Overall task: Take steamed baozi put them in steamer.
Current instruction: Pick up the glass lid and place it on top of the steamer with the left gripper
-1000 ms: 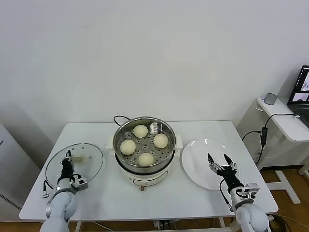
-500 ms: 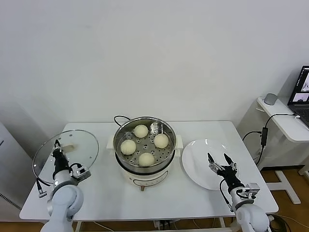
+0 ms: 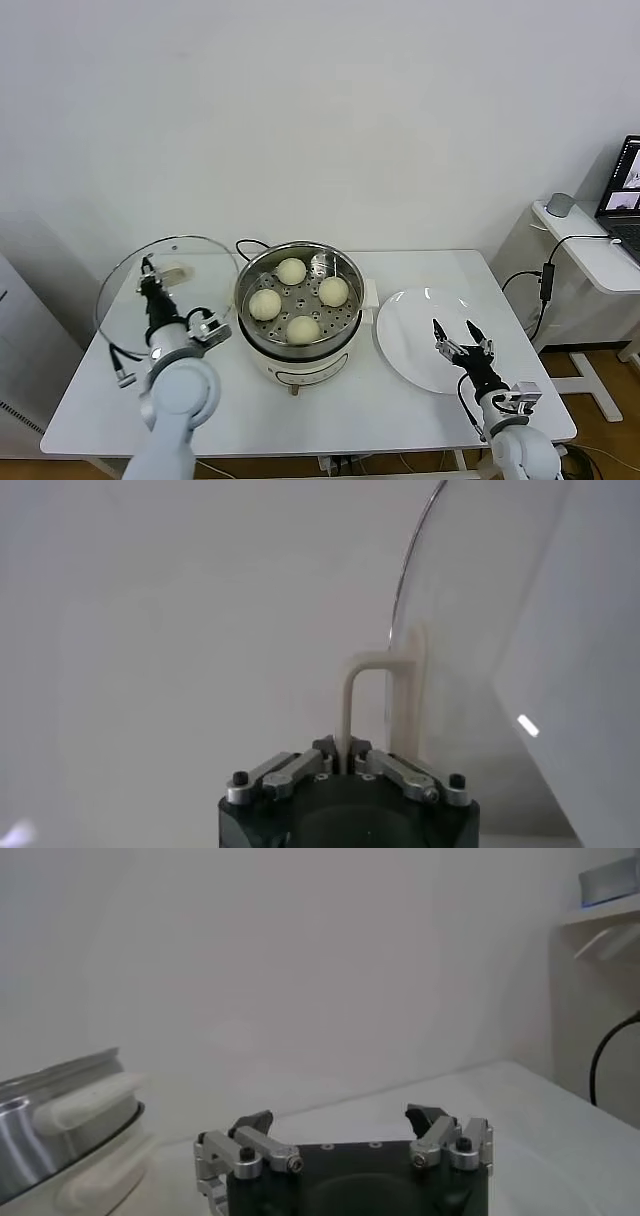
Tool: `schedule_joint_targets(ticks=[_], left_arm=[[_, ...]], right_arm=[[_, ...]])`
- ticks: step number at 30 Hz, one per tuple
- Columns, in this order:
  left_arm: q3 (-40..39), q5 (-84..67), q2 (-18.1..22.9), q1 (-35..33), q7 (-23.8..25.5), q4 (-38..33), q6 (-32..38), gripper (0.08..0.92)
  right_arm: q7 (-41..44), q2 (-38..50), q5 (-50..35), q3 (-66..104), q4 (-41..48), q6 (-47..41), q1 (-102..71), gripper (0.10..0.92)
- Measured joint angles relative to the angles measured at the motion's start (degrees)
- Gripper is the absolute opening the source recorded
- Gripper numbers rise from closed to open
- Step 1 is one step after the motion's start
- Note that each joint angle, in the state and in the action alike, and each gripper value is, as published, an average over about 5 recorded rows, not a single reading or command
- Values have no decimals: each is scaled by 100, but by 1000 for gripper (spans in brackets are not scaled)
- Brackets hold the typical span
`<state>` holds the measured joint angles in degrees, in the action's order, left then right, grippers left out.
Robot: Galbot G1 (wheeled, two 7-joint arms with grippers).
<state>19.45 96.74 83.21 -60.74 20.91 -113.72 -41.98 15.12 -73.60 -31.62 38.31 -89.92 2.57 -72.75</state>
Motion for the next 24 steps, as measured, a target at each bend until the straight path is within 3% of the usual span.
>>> schedule_joint_targets(ticks=[15,24], left_arm=[[-1502,334,770,852,286,600,-22,129],[-1922,207,894,1089,145,1215,-20,129]], right_arm=[[7,-66,41,157,-120,-48,-153,823],[-7,-91,68,196,-170,-66,-210,823]])
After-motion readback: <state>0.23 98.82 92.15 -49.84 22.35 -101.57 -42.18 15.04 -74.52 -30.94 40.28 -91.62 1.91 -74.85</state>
